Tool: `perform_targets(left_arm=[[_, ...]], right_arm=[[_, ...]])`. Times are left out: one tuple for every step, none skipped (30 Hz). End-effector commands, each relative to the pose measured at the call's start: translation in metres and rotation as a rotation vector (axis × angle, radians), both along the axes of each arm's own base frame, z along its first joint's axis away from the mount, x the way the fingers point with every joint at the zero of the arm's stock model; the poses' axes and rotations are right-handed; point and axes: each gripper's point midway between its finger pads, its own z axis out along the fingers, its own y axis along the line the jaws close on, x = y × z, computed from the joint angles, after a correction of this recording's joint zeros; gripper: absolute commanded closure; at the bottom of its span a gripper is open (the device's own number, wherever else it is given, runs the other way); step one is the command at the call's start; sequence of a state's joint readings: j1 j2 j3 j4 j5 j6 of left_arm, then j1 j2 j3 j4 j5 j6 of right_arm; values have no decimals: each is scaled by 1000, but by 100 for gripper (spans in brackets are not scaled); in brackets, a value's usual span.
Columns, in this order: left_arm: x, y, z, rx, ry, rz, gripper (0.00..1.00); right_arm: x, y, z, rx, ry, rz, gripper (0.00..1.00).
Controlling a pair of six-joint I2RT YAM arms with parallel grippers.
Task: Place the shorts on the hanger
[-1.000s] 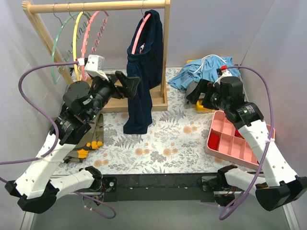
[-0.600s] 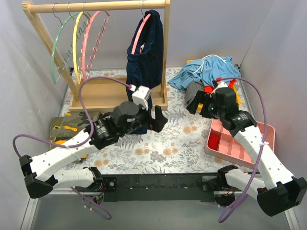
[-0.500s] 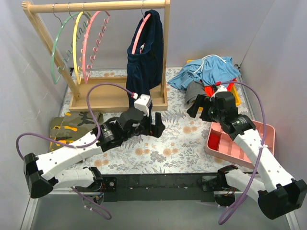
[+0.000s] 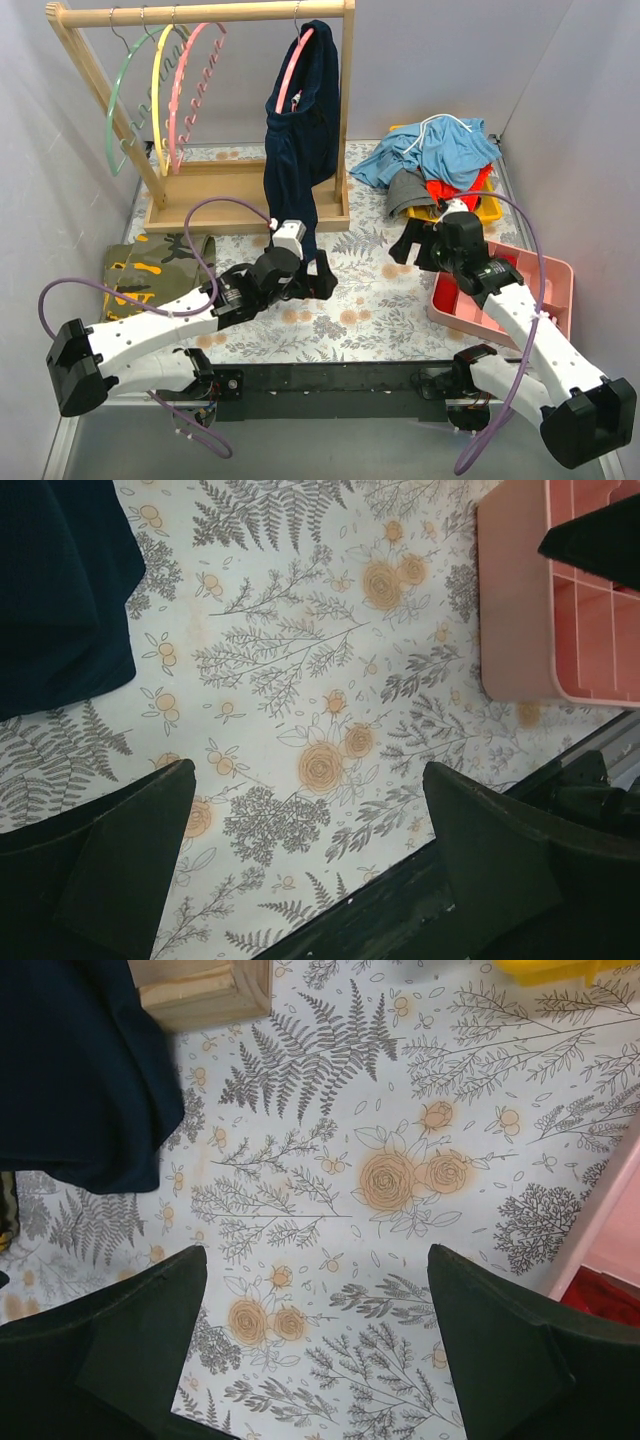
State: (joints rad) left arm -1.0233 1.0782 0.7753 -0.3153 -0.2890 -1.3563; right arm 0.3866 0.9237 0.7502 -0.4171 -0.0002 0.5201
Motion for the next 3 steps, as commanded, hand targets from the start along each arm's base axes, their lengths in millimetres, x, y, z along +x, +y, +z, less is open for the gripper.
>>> perform_targets(left_arm=[[7, -6, 14, -83, -31, 40, 2], [6, -7, 12, -77, -27, 30, 2], [7, -8, 10, -71, -24, 28, 2]], right_arm=[[12, 1, 11, 20, -83, -17, 1], [13, 0, 10, 15, -82, -24, 1], [13, -1, 8, 6, -76, -32, 2]])
